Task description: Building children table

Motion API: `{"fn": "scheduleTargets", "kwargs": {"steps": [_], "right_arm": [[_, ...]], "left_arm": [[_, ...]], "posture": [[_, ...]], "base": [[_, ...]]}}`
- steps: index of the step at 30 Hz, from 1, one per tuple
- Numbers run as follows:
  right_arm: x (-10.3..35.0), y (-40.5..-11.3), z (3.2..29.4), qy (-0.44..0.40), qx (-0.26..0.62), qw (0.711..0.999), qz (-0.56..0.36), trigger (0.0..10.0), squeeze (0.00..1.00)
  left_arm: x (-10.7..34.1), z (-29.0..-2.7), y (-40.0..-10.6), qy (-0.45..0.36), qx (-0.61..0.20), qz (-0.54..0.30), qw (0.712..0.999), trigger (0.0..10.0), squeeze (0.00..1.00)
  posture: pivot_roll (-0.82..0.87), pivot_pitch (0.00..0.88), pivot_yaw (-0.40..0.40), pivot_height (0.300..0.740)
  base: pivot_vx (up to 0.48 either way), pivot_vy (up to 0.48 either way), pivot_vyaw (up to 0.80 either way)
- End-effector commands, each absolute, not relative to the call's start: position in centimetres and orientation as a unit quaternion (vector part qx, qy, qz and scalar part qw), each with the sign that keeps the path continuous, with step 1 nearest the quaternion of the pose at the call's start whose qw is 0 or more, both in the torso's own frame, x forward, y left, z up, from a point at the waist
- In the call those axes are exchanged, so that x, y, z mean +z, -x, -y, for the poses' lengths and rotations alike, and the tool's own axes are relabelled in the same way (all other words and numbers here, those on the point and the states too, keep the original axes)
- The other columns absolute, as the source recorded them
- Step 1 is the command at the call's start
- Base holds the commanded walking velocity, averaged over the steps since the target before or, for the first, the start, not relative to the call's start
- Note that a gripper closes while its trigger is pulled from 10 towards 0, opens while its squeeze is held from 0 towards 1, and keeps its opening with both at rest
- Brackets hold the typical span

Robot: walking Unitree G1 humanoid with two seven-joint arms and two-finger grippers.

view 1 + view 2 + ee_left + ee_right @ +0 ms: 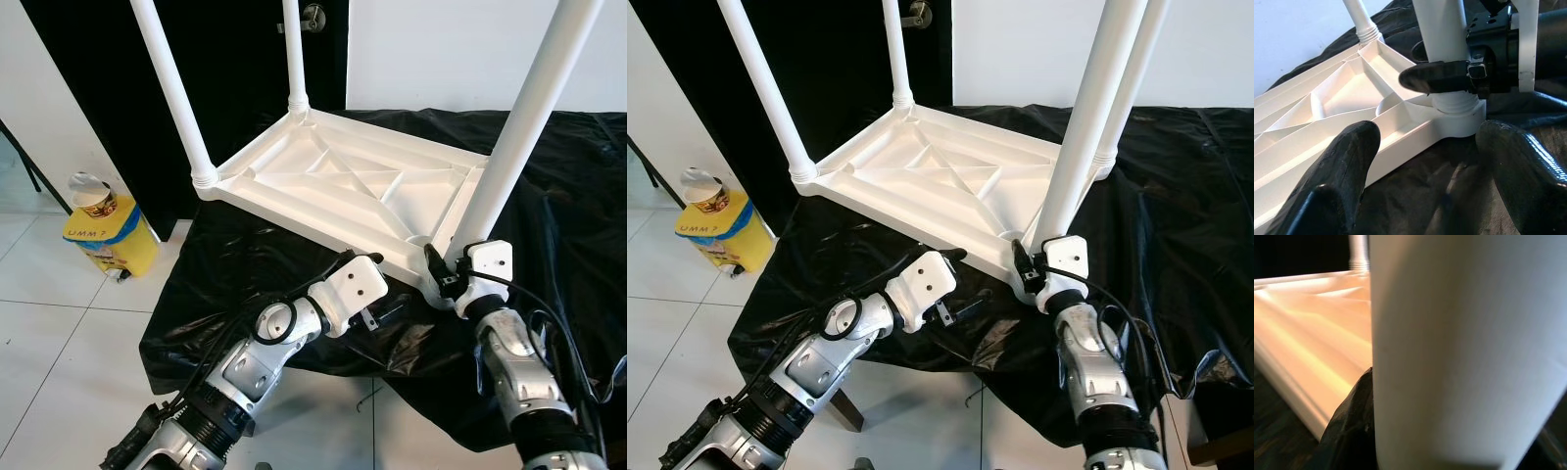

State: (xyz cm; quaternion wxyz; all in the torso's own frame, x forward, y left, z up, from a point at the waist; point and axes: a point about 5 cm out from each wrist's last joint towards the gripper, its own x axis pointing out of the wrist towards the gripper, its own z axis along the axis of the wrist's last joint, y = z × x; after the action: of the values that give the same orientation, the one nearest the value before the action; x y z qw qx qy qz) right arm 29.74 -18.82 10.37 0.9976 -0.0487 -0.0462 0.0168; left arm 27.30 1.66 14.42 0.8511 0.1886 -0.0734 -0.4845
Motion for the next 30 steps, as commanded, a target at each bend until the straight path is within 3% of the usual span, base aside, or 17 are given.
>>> {"fn": "scheduleTargets", "kwargs": {"steps": [1, 5, 9, 14, 25, 26, 27, 30], "right_arm": [[7.5, -28.4, 20.2, 0.05, -0.045, 0.997, -0.025, 10.0, 0.0], [7.5, -28.4, 20.1, 0.049, -0.051, 0.997, -0.026, 10.0, 0.0], [7.4, -27.6, 18.1, 0.011, -0.135, 0.991, -0.02, 10.0, 0.0], [7.9, -27.6, 16.8, 0.01, -0.119, 0.993, -0.005, 10.0, 0.0], [8.7, -27.7, 17.1, 0.028, -0.118, 0.993, 0.012, 10.0, 0.0], [8.7, -27.7, 17.1, 0.03, -0.116, 0.993, 0.013, 10.0, 0.27], [8.9, -27.7, 17.1, 0.03, -0.115, 0.993, 0.016, 10.0, 1.0], [9.4, -27.8, 17.2, 0.023, -0.1, 0.994, 0.03, 10.0, 1.0]], "left_arm": [[14.1, -1.7, -27.1, -0.199, -0.511, 0.066, 0.833, 10.0, 0.0], [14.1, -1.7, -27.1, -0.199, -0.511, 0.066, 0.834, 10.0, 0.0], [14.1, -2.2, -27.2, -0.201, -0.496, 0.068, 0.842, 10.0, 0.0], [14.1, -2.3, -27.1, -0.195, -0.493, 0.07, 0.845, 10.0, 0.0], [14.1, -2.3, -27.2, -0.194, -0.488, 0.071, 0.848, 10.0, 0.0], [14.1, -2.3, -27.2, -0.194, -0.488, 0.071, 0.848, 10.0, 0.0], [14.1, -2.4, -27.2, -0.194, -0.487, 0.072, 0.848, 10.0, 0.0], [14.1, -2.4, -27.2, -0.195, -0.486, 0.072, 0.849, 10.0, 0.0]], "posture": [[-0.04, 0.0, -0.005, 0.74], [-0.04, 0.0, -0.005, 0.74], [-0.02, 0.0, -0.024, 0.74], [-0.02, 0.0, -0.026, 0.74], [-0.02, 0.0, -0.033, 0.74], [-0.02, 0.0, -0.033, 0.74], [-0.02, 0.0, -0.034, 0.74], [-0.02, 0.0, -0.036, 0.74]], "base": [[0.0, 0.0, 0.0], [0.0, 0.0, 0.0], [0.0, 0.0, 0.0], [0.0, 0.0, 0.0], [0.0, 0.0, 0.0], [0.0, 0.0, 0.0], [0.0, 0.0, 0.0], [0.0, 0.0, 0.0]]}}
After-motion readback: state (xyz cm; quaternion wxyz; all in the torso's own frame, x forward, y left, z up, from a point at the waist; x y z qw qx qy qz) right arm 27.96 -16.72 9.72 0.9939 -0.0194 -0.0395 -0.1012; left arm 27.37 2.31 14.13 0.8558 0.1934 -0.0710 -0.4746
